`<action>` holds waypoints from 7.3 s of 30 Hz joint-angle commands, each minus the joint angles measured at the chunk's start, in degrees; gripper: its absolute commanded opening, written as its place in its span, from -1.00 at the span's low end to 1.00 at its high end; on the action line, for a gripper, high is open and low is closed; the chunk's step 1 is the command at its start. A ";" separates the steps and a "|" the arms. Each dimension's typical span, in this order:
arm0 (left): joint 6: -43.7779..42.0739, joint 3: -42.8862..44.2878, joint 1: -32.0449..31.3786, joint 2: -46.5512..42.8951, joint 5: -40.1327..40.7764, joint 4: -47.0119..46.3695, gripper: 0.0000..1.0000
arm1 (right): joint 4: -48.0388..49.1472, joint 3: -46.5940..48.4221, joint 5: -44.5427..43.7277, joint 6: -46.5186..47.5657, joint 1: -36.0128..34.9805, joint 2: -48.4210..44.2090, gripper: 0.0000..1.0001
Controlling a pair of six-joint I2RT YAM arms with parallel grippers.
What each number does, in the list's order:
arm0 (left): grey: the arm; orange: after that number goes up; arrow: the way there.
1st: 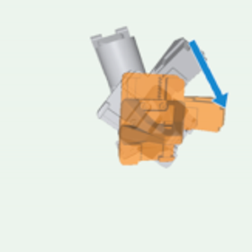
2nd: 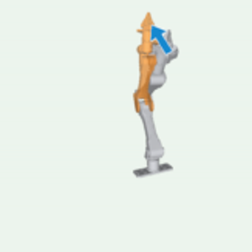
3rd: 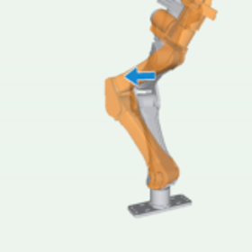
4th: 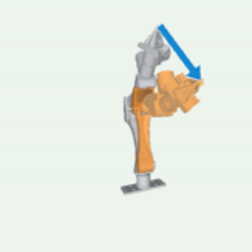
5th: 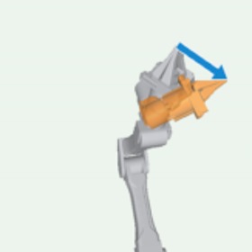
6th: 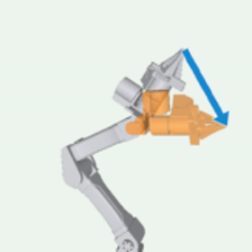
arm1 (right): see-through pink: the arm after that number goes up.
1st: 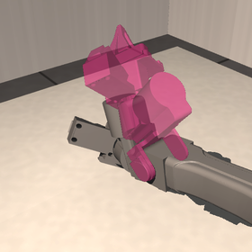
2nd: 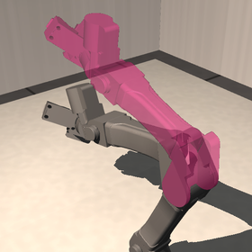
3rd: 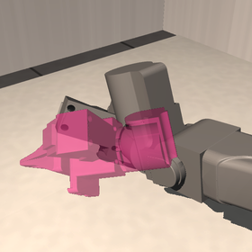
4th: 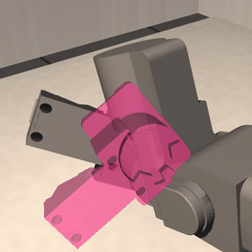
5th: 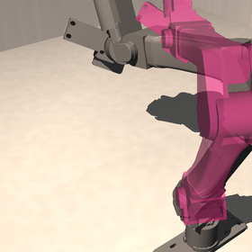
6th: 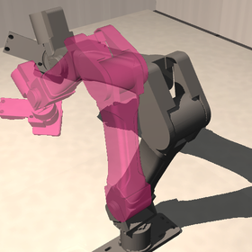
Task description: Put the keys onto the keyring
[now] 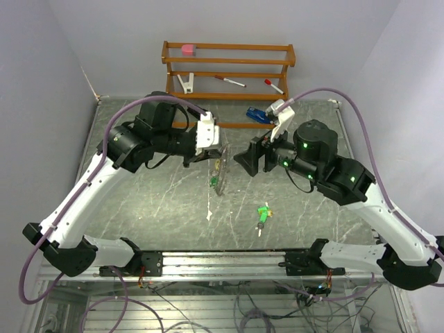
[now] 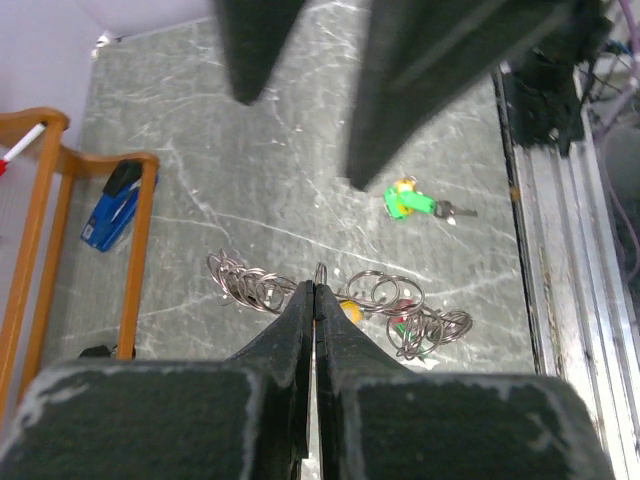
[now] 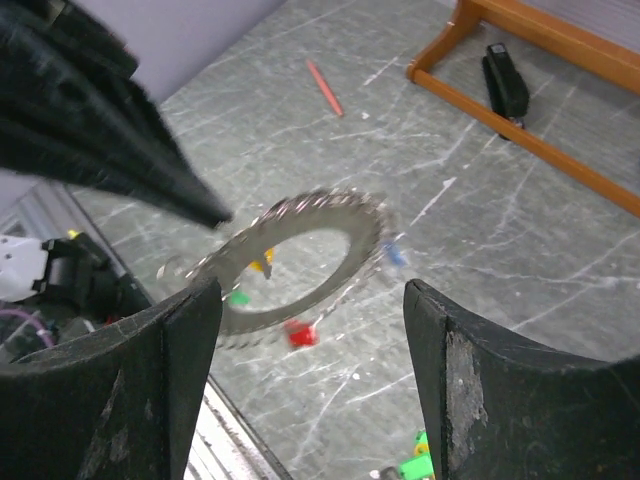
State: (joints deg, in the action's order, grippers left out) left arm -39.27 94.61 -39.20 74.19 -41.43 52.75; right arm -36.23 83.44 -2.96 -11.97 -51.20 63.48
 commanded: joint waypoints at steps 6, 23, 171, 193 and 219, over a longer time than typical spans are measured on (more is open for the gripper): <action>20.65 1.17 0.07 -0.13 12.42 -16.24 -0.86 | 8.66 -7.87 8.84 -4.36 0.20 -3.84 0.54; 29.25 2.78 0.09 2.22 18.32 -19.93 -0.86 | 16.54 -6.81 3.54 -7.74 0.22 3.76 0.97; 13.47 -0.66 3.34 4.68 -6.61 4.08 -0.86 | 17.01 -19.54 -4.13 -12.20 2.80 -1.81 0.00; 4.27 -4.15 10.63 15.49 11.01 -0.62 -0.86 | 8.83 -22.97 -8.11 -10.70 11.82 -4.05 0.79; 5.14 -3.28 14.95 11.39 9.17 -1.48 -0.86 | 9.93 -25.77 -4.05 -11.18 14.31 -3.85 0.82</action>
State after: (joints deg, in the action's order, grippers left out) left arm -34.28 89.23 -26.22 90.76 -34.48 53.08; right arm -27.31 57.91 -7.77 -23.31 -37.21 59.96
